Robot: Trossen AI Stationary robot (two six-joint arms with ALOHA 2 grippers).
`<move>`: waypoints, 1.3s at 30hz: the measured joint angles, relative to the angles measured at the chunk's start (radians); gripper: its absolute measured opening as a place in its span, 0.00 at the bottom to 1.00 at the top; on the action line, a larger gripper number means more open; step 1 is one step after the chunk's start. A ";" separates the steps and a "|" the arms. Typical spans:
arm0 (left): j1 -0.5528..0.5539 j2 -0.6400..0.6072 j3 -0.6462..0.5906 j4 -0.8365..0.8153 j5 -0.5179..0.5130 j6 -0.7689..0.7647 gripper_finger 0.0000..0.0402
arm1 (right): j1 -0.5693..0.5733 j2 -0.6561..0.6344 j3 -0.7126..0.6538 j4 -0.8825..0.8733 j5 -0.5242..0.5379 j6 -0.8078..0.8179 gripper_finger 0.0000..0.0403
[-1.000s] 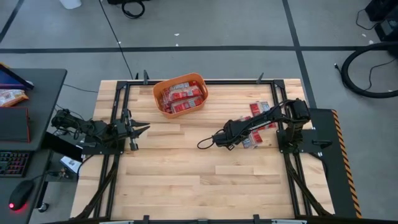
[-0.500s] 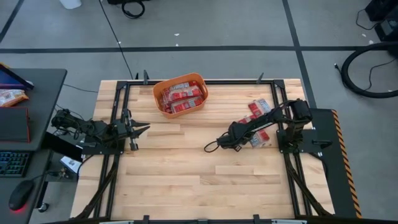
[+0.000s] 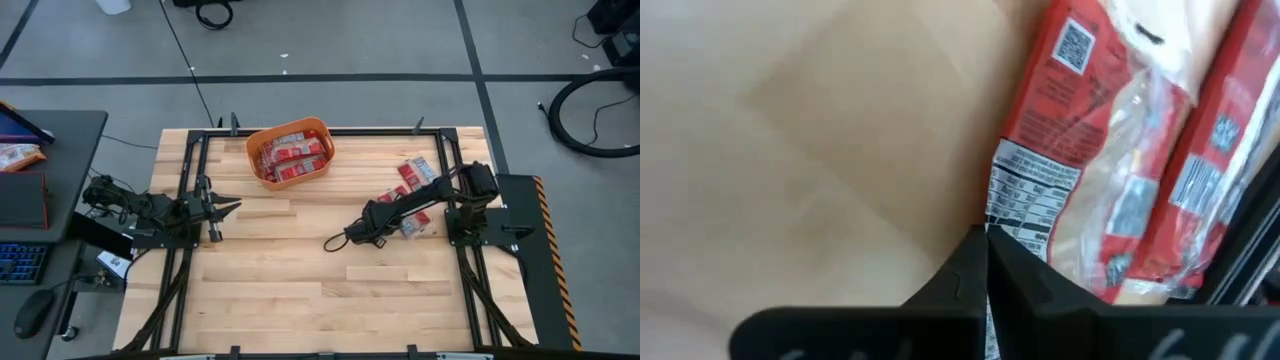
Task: Sort popcorn bags into baskets
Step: Put the red popcorn bag into the orange bin
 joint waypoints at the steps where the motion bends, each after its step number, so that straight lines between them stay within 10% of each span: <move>1: 0.000 0.000 0.000 0.000 0.000 0.000 0.12 | 0.005 0.000 0.017 -0.013 0.001 -0.009 0.01; 39: 0.000 0.000 0.000 0.001 0.000 0.001 0.12 | 0.101 -0.004 0.488 -0.067 0.426 -0.322 0.00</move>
